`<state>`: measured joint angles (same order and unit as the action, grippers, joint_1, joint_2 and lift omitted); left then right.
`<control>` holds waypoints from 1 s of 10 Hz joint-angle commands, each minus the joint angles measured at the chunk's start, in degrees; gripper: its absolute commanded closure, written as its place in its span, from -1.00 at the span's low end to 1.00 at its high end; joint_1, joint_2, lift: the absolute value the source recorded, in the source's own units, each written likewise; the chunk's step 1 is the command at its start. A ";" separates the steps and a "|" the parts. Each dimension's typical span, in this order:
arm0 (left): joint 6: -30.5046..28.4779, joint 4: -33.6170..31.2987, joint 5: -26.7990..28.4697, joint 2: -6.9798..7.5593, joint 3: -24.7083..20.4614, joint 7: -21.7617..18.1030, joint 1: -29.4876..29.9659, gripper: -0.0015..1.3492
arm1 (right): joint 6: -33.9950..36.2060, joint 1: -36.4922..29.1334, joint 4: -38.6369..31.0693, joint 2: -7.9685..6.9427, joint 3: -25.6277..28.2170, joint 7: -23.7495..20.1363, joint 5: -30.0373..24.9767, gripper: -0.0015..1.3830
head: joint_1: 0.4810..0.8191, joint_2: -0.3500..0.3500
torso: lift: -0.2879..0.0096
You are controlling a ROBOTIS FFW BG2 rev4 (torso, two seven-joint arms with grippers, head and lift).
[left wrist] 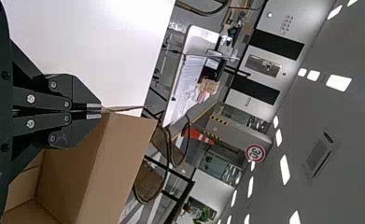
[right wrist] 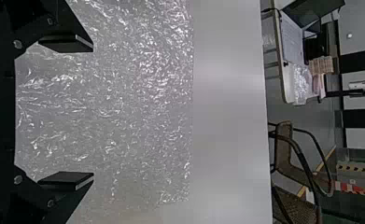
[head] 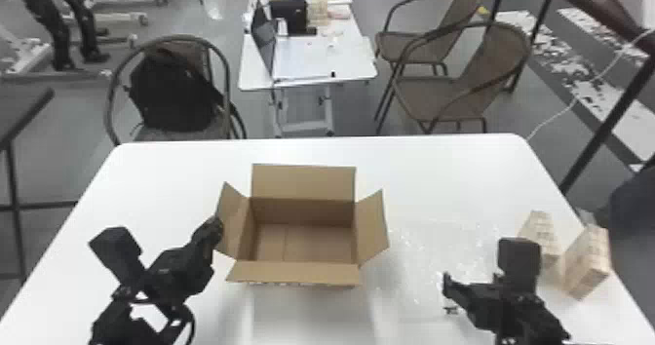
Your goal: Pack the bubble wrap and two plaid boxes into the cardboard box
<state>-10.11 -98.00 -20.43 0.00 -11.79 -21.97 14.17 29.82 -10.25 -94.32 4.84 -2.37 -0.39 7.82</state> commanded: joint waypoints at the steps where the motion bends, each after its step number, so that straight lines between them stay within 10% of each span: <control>1: 0.00 0.00 0.13 -0.15 0.01 0.00 -0.02 0.81 | -0.20 1.38 1.95 0.17 0.00 -0.66 0.45 -0.56 | 0.27 0.12 | 0.67; 7: -0.44 0.09 0.83 -0.15 0.36 -0.18 -0.19 0.81 | 4.99 3.66 3.18 0.26 -0.44 -1.37 1.15 -0.53 | 0.27 0.12 | 0.67; 10: -0.44 0.09 0.83 -0.15 0.36 -0.36 -0.19 0.81 | 5.51 3.84 3.27 0.35 -0.35 -1.37 2.56 0.22 | 0.27 0.13 | 0.67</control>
<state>-10.56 -97.91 -19.59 0.00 -11.42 -22.33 13.97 35.36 -6.38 -91.01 5.13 -2.78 -1.76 10.02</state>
